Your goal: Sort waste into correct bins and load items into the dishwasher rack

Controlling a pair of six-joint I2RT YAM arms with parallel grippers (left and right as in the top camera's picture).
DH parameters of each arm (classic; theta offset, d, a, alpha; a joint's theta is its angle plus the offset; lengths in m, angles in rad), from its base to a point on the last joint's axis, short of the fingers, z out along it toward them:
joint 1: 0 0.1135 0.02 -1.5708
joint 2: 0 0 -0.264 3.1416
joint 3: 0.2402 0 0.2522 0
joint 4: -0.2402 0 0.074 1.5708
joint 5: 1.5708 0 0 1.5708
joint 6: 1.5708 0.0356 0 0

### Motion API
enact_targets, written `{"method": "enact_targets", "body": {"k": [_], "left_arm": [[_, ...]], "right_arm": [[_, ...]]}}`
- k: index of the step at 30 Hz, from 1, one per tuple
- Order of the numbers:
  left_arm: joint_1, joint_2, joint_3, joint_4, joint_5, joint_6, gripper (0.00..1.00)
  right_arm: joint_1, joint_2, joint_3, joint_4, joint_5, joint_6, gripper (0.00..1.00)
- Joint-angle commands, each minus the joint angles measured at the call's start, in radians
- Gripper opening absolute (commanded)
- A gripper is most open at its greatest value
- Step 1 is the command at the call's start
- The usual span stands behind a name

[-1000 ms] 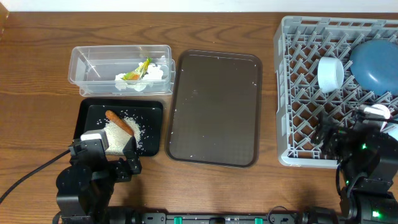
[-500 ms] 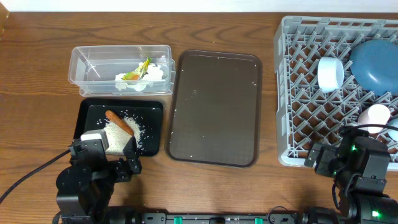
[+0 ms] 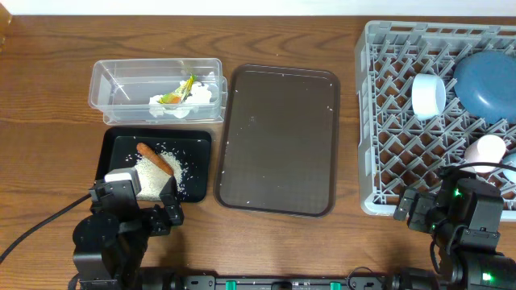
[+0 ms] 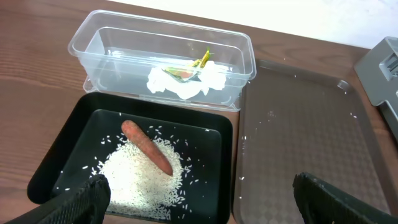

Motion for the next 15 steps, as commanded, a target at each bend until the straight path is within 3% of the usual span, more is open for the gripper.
{"method": "enact_targets", "body": {"k": [1,8,15], "left_arm": [[0.005,-0.003,-0.008,-0.003,-0.008,0.006,0.96],[0.005,-0.003,-0.008,-0.003,-0.008,0.006,0.96],[0.004,-0.003,-0.008,-0.003,-0.008,0.006,0.96]], "right_arm": [[0.005,-0.004,-0.008,-0.001,0.01,0.011,0.99],[0.005,-0.074,-0.03,-0.001,0.01,0.011,0.99],[0.012,-0.243,-0.167,0.002,0.007,0.012,0.99]]}}
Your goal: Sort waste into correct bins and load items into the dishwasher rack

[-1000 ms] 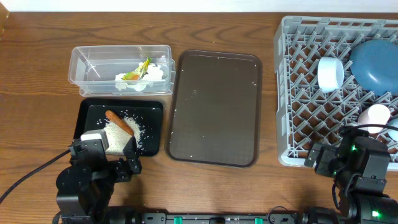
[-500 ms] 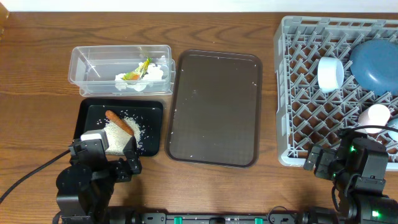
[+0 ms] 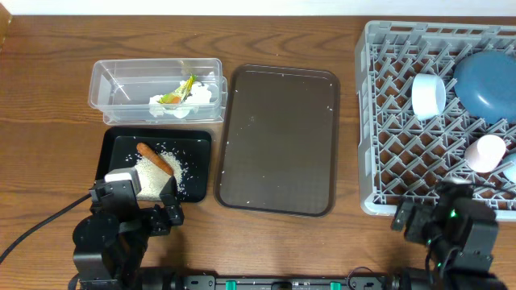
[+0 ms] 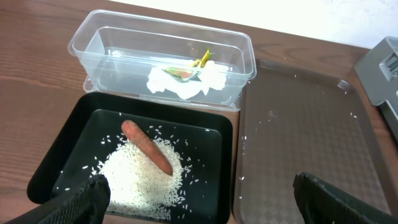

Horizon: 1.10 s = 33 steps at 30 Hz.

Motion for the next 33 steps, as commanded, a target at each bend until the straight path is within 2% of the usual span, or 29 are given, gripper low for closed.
{"method": "enact_targets", "body": {"k": [1,4,7,14,22,26,33], "left_arm": [[0.005,-0.003,-0.007,-0.003,-0.008,0.005,0.96],[0.004,-0.003,-0.007,-0.003,-0.008,0.005,0.96],[0.005,-0.003,-0.007,-0.003,-0.008,0.005,0.96],[0.005,-0.003,-0.007,-0.003,-0.008,0.005,0.96],[0.005,-0.003,-0.007,-0.003,-0.008,0.005,0.96],[0.005,-0.003,-0.007,-0.003,-0.008,0.005,0.96],[0.005,-0.003,-0.007,-0.003,-0.008,0.005,0.96]], "right_arm": [[0.02,-0.084,-0.067,0.012,0.007,0.011,0.99],[0.043,-0.163,-0.116,0.072,0.01,-0.027,0.99],[0.061,-0.238,-0.187,0.206,0.01,-0.064,0.99],[0.085,-0.402,-0.405,0.617,-0.002,-0.082,0.99],[0.086,-0.408,-0.567,1.018,-0.005,-0.083,0.99],[0.086,-0.408,-0.627,1.114,-0.004,-0.083,0.99],[0.087,-0.408,-0.626,1.032,0.01,-0.146,0.99]]}}
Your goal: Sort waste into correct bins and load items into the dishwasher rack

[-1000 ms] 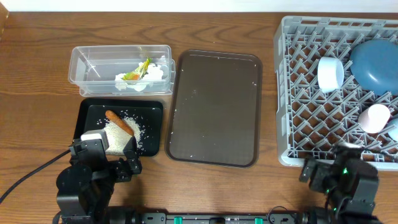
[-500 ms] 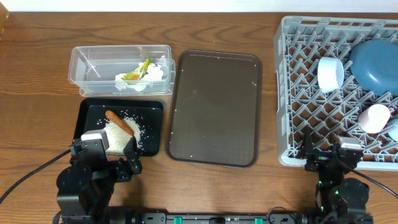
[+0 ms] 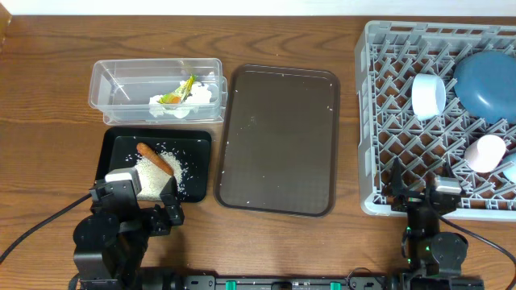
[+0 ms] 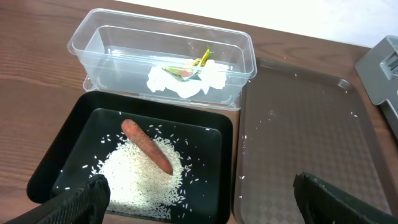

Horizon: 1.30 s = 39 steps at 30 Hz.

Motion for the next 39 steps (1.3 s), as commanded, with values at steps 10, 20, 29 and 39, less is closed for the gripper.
{"method": "enact_targets", "body": {"k": [10,20,29,39], "left_arm": [[0.005,-0.003,-0.005,-0.002,-0.008,0.005,0.96],[0.005,-0.003,-0.005,-0.002,-0.008,0.005,0.96],[0.004,-0.003,-0.005,-0.002,-0.008,0.005,0.96],[0.005,-0.003,-0.005,-0.002,-0.008,0.005,0.96]], "right_arm": [[0.016,-0.006,-0.002,-0.068,-0.008,-0.053,0.99],[0.016,-0.006,-0.002,-0.068,-0.008,-0.053,0.99],[0.016,-0.006,-0.002,-0.068,-0.008,-0.053,0.99],[0.016,-0.006,-0.002,-0.068,-0.008,-0.053,0.99]]}}
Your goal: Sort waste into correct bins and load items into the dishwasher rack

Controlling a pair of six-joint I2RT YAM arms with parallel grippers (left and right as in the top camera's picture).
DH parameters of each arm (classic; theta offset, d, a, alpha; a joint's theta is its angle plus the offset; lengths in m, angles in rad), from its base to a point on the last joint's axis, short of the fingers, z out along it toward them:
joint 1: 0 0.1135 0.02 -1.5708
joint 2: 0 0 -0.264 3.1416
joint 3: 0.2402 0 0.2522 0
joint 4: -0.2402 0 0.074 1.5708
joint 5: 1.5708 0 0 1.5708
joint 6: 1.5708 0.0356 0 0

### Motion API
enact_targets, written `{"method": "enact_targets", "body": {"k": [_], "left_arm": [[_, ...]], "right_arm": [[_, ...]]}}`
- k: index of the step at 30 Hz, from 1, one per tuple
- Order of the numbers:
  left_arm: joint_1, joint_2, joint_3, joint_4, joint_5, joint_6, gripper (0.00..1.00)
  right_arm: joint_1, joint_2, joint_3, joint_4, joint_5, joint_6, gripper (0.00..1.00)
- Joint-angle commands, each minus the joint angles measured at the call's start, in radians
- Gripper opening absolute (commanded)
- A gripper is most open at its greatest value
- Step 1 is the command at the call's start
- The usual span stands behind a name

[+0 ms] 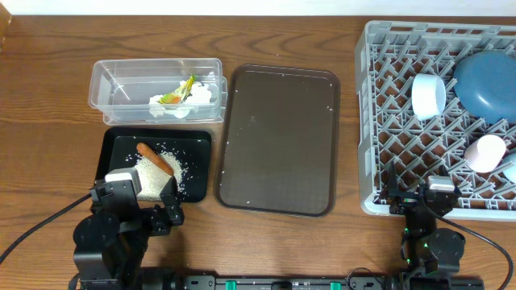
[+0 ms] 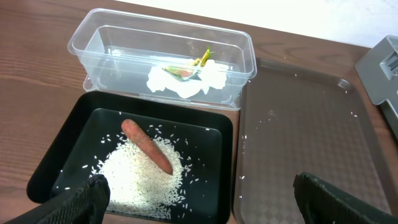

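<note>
A black bin [image 2: 74, 134] holds white rice [image 2: 140, 177] and a sausage [image 2: 146, 146]. Behind it, a clear bin [image 2: 163, 59] contains crumpled white paper and food scraps [image 2: 186, 76]. The brown tray [image 1: 278, 137] in the middle carries only a few rice grains. At the right, the grey dishwasher rack [image 1: 387, 105] holds a white cup [image 1: 427, 95], a blue bowl [image 1: 484, 80] and a pink cup [image 1: 486, 151]. My left gripper [image 2: 199, 205] is open, low over the black bin's near edge. My right gripper [image 1: 425, 201] sits at the rack's front wall, fingers apart, holding nothing.
Wooden table [image 1: 48, 97] all around. The rack's wall stands high at the right. Loose rice grains lie on the tray's left rim [image 2: 242, 140] beside the black bin. A cable [image 1: 40, 221] runs off the left arm toward the front left.
My right gripper has drawn back a little from the rack's front wall toward the table's front edge. The left gripper and every object are where they were.
My right arm was first at the rack's front right corner near the pink cup. Then it stood lower, off the rack. Then it was folded at the rack's front wall, and now sits slightly nearer the front edge. The left arm stayed still throughout.
</note>
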Motion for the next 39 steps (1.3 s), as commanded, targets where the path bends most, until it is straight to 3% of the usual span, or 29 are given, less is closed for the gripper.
{"method": "enact_targets", "body": {"k": [1,18,24,33,39], "left_arm": [[0.005,-0.003,-0.005,-0.002,-0.008,0.005,0.96],[0.005,-0.008,-0.005,-0.015,-0.013,0.027,0.96],[0.005,-0.108,-0.101,0.005,-0.031,0.036,0.96],[0.005,-0.341,-0.465,0.358,-0.03,0.035,0.96],[0.005,-0.343,-0.645,0.686,-0.031,0.036,0.96]], "right_arm": [[0.016,-0.006,-0.002,-0.004,-0.004,-0.011,0.99],[0.016,-0.006,-0.002,-0.004,-0.004,-0.011,0.99],[0.016,-0.006,-0.002,-0.004,-0.004,-0.011,0.99],[0.016,-0.006,-0.002,-0.004,-0.004,-0.011,0.99],[0.016,-0.006,-0.002,-0.004,-0.004,-0.011,0.99]]}}
